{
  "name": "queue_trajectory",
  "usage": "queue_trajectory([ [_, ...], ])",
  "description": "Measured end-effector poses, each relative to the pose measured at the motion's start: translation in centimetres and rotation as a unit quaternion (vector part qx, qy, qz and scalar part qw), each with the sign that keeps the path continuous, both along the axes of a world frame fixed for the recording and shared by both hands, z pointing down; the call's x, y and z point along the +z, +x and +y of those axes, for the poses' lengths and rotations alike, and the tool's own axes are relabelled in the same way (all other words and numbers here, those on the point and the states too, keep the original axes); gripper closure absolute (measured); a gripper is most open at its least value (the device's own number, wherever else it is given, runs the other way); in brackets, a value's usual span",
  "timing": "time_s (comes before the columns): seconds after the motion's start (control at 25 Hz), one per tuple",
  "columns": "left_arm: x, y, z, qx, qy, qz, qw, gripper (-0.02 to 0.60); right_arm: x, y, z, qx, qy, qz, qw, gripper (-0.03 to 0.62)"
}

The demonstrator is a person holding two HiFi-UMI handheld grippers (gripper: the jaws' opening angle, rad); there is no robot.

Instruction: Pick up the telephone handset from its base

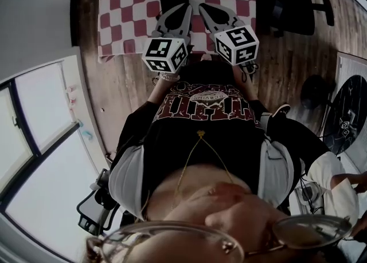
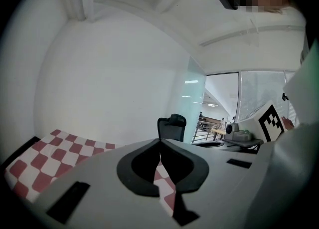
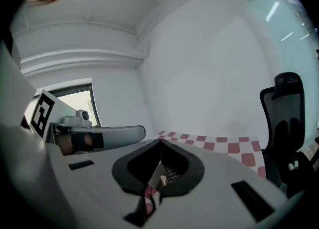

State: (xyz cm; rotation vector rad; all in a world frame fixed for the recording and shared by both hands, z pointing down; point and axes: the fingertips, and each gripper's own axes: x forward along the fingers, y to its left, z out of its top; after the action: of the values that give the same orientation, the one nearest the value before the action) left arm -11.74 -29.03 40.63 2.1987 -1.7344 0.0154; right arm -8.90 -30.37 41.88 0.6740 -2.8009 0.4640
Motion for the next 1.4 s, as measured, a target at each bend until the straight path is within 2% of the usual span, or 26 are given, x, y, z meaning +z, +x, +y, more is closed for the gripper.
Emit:
queue_trajectory([
  [0.76, 1.4, -4.3, -3.8, 0.045, -0.019, 0.004, 0.9988, 0.571, 1.4, -4.7, -3.3, 0.033, -0.014, 0.015, 0.999, 0.577],
  [1.4, 3.9, -8.1, -6.1, 0.058, -0.043, 0.014, 0.9973, 0.571, 4.1, -7.2, -5.5, 0.063, -0.037, 0.040, 0.996, 0.577],
])
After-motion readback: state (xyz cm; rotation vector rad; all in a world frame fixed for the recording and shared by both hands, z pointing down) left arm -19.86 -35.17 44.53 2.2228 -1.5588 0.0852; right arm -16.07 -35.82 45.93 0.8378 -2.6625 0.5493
